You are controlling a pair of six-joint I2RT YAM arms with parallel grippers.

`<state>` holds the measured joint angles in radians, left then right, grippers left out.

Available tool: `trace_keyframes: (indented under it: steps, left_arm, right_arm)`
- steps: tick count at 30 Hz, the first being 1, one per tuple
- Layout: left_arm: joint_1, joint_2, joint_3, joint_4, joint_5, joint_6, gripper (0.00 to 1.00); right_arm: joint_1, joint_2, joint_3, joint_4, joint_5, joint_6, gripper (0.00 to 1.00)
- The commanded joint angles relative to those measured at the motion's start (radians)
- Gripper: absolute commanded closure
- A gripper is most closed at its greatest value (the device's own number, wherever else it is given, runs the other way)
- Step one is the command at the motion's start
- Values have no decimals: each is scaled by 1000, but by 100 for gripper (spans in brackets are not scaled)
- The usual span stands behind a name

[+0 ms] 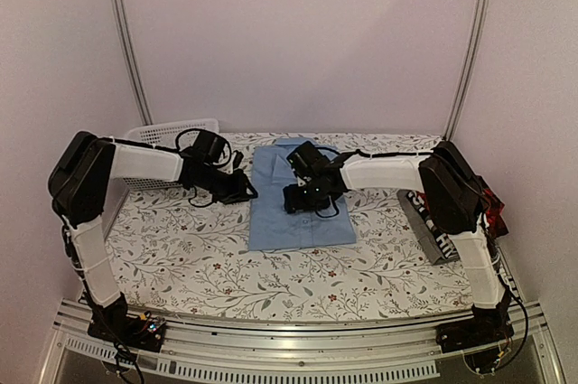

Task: Fold and stack the long sleeve shirts
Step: Smooth out the 2/3-rectangle-folded shirt at the center of the board.

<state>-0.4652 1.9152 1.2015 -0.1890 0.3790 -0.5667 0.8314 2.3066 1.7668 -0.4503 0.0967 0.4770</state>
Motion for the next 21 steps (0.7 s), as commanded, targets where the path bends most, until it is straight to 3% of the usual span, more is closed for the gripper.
trace_keyframes:
  steps: [1,13,21]
  left_arm:
    - [-28,-65,-111,23,9,-31,68]
    - [-40,-234,-339,52,74,-62,66]
    - [-40,-330,-415,0,54,-44,65]
  right_arm:
    - [-6,-1,44,-96,70,3,26]
    - [-8,166,166,-153,69,-7,20]
    - [35,152,163,-175,68,96,11]
